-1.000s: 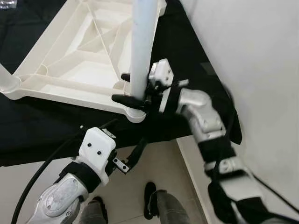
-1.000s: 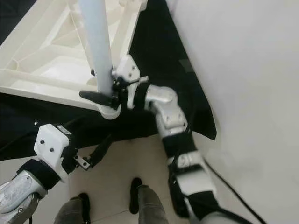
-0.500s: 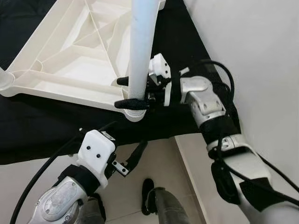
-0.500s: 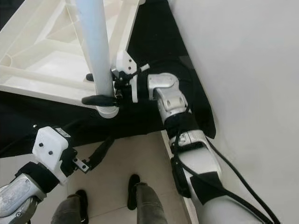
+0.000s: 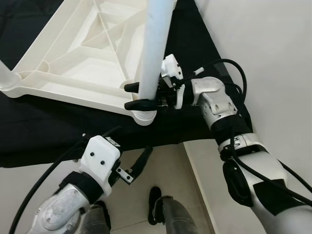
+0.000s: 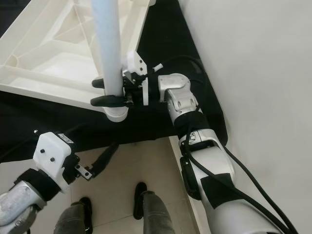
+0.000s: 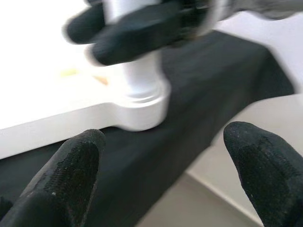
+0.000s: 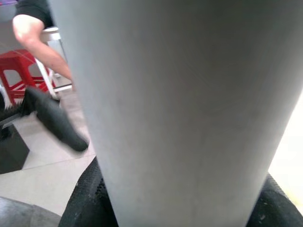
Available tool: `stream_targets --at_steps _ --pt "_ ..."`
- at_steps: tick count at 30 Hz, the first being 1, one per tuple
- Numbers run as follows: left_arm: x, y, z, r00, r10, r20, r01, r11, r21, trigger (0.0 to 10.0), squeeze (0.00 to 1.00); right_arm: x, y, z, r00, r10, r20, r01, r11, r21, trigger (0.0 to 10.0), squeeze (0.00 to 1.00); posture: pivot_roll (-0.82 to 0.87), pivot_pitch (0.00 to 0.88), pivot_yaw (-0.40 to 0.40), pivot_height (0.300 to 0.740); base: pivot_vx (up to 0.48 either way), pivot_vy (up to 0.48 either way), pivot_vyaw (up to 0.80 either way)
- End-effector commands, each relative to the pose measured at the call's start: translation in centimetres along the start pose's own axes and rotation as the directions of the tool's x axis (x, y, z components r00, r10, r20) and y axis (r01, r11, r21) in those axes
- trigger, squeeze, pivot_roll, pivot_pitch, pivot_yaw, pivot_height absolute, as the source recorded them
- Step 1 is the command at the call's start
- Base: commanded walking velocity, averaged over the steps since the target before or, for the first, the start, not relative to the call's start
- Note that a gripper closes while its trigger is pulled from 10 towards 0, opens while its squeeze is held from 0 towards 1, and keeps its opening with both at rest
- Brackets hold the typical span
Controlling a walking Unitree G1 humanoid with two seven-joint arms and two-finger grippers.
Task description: Building children table
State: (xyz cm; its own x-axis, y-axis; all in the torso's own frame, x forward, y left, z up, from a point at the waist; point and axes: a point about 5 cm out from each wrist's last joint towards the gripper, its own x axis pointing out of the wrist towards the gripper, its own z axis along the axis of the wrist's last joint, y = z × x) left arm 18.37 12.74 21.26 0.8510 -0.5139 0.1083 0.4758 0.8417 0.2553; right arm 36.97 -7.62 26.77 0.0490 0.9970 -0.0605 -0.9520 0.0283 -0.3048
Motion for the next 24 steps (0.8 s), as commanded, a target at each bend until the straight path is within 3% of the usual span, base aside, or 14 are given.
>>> stream_targets --at_steps 1,2,5,8,12,13,14,15,17,18,19,21,23,24 --pt "-0.5 0.3 0.0 1.000 0.010 -0.018 -0.010 1.000 0.018 10.0 0.00 -2.8 -0.3 -2.4 0.983 -0.179 -0.040 0.181 0.981 0.073 0.0 0.00 0.17 0.357 -0.157 0.740 0.000 0.000 0.00" --pt "-0.5 0.3 0.0 1.000 0.010 -0.018 -0.010 1.000 0.018 10.0 0.00 -2.8 -0.3 -2.4 0.983 -0.179 -0.040 0.181 0.981 0.073 0.0 0.00 0.17 0.357 -0.157 0.740 0.000 0.000 0.00" --pt "-0.6 0.6 0.0 1.000 0.020 -0.023 -0.019 0.999 0.027 10.0 0.00 -4.6 -0.4 -4.0 0.934 -0.340 -0.108 0.350 0.932 0.092 0.0 0.00 0.16 0.354 -0.155 0.740 0.000 0.000 0.00" --pt "-0.6 0.6 0.0 0.999 0.022 -0.023 -0.022 0.999 0.027 10.0 0.00 -5.1 -0.5 -4.5 0.913 -0.388 -0.123 0.401 0.910 0.104 0.0 0.00 0.16 0.354 -0.155 0.740 0.000 0.000 0.00" --pt "-0.9 0.8 -0.3 0.999 0.030 -0.034 -0.029 0.999 0.017 10.0 0.00 -6.2 0.7 -6.9 0.805 -0.561 -0.196 0.588 0.799 0.127 0.0 0.00 0.15 0.354 -0.152 0.740 0.000 0.000 0.00" --pt "-0.9 0.8 -0.3 0.999 0.030 -0.034 -0.029 0.999 0.017 10.0 0.00 -6.2 0.7 -6.9 0.805 -0.561 -0.196 0.588 0.799 0.127 0.0 0.00 0.15 0.354 -0.152 0.740 0.000 0.000 0.00" --pt "-0.9 0.7 -0.3 0.999 0.027 -0.033 -0.027 1.000 0.014 10.0 0.00 -6.1 1.2 -7.6 0.730 -0.645 -0.224 0.677 0.726 0.117 0.0 0.00 0.15 0.355 -0.153 0.740 0.000 0.000 0.00" --pt "-0.9 0.7 -0.3 0.999 0.027 -0.033 -0.027 1.000 0.014 10.0 0.00 -6.1 1.2 -7.6 0.730 -0.645 -0.224 0.677 0.726 0.117 0.0 0.00 0.15 0.355 -0.153 0.740 0.000 0.000 0.00" --pt "-1.0 0.8 -0.2 0.999 0.026 -0.032 -0.026 1.000 0.013 10.0 0.00 -5.0 3.7 -8.7 0.543 -0.794 -0.272 0.834 0.547 0.070 0.0 0.00 0.16 0.357 -0.153 0.740 0.000 0.000 0.00" --pt "-0.9 0.9 -0.2 0.999 0.026 -0.030 -0.026 1.000 0.014 10.0 0.00 -4.0 5.1 -8.8 0.524 -0.806 -0.274 0.847 0.526 0.075 0.0 0.00 0.16 0.357 -0.152 0.740 0.000 0.000 0.00" --pt "-0.9 1.0 -0.2 0.999 0.027 -0.028 -0.027 1.000 0.014 10.0 0.00 -2.6 6.5 -8.6 0.551 -0.791 -0.267 0.832 0.545 0.101 0.0 0.00 0.15 0.355 -0.146 0.740 0.000 0.000 0.00" --pt "-0.9 1.0 -0.1 0.999 0.027 -0.026 -0.027 1.000 0.013 10.0 0.00 -1.5 7.3 -8.4 0.575 -0.776 -0.258 0.816 0.568 0.110 0.0 0.00 0.15 0.355 -0.145 0.740 0.000 0.000 0.00" --pt "-0.7 0.9 -0.2 1.000 0.018 -0.021 -0.018 1.000 0.010 10.0 0.00 0.3 7.5 -7.9 0.609 -0.755 -0.242 0.790 0.604 0.107 0.0 0.00 0.16 0.346 -0.151 0.740 0.000 0.000 0.00" --pt "-0.7 0.9 -0.2 1.000 0.018 -0.021 -0.018 1.000 0.010 10.0 0.00 0.3 7.5 -7.9 0.609 -0.755 -0.242 0.790 0.604 0.107 0.0 0.00 0.16 0.346 -0.151 0.740 0.000 0.000 0.00"
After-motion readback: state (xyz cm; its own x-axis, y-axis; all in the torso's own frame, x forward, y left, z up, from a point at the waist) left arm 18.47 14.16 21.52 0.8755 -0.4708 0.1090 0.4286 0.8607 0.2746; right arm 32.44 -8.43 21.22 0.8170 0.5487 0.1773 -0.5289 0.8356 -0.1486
